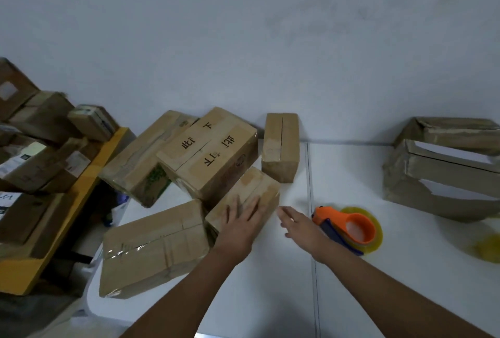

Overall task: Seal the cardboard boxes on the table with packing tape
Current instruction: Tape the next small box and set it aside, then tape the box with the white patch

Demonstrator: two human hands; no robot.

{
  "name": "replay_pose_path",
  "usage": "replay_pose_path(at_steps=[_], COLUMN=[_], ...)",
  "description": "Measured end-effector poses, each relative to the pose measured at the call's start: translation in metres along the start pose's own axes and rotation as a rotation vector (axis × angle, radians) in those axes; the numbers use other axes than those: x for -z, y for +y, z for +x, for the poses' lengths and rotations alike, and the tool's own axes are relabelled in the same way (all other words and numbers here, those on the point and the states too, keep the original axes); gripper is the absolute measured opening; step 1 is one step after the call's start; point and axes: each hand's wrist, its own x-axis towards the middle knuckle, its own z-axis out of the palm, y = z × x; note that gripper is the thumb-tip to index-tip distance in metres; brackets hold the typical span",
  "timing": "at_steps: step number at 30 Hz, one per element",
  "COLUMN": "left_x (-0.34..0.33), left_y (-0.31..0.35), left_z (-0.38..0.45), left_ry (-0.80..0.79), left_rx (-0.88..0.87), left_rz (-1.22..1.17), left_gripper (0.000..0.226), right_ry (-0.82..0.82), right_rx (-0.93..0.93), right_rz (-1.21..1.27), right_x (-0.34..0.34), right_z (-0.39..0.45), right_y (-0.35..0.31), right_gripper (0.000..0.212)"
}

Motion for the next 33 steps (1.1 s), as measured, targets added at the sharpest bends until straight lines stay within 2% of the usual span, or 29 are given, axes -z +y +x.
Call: replay_pose_path(at_steps=[3,6,9,12,15,17,20,22,25,26,30,33], left_x=[0.005,0.014,0.023,0.031,0.039,0.044,0.056,0.066,0.073,0.073,0.075,0.087], left_y=[0.001,0.017,0.041,0.076,0.122,0.158,0.214,0.247,0.282,0.289,0.292,0.28], left_z=[0.01,0.03,0.057,0.086,0.121,0.147,0.181,0.2,0.224,0.229,0.228,0.219], left_ry=[0.135,0.159,0.189,0.237,0.152,0.101,0.04,-0.033,-0.193,-0.203,-0.065,0.059], left_rx=[-0.097,-0.231,-0.28,-0.335,-0.298,-0.251,-0.152,-0.064,0.062,0.085,0.186,0.192], left_rz=[-0.001,-0.05,-0.136,-0.284,-0.442,-0.591,-0.791,-0.892,-1.004,-1.031,-1.101,-1.185], left_gripper=[0.088,0.064,0.048,0.04,0.038,0.037,0.032,0.033,0.042,0.043,0.033,0.028], right_ry=[0.256,0.543,0.815,1.021,1.208,1.275,1.477,1.501,1.218,1.176,1.064,1.07], right_rx=[0.031,0.006,-0.059,-0.176,-0.232,-0.229,-0.267,-0.304,-0.381,-0.357,-0.188,-0.086], right_rz=[0.025,-0.04,-0.088,-0.233,-0.265,-0.208,-0.165,-0.153,-0.014,0.03,0.062,0.031], right_x=[0.047,0.104,0.165,0.232,0.295,0.331,0.37,0.387,0.394,0.393,0.383,0.382], right_z=[0.0,-0.002,-0.003,-0.001,-0.002,-0.006,0.0,0.001,0.005,0.008,0.012,0.007], right_y=[0.013,0.04,0.058,0.063,0.07,0.079,0.099,0.109,0.101,0.098,0.088,0.078], right_gripper=[0.03,0.022,0.03,0.038,0.046,0.041,0.031,0.038,0.035,0.035,0.034,0.031])
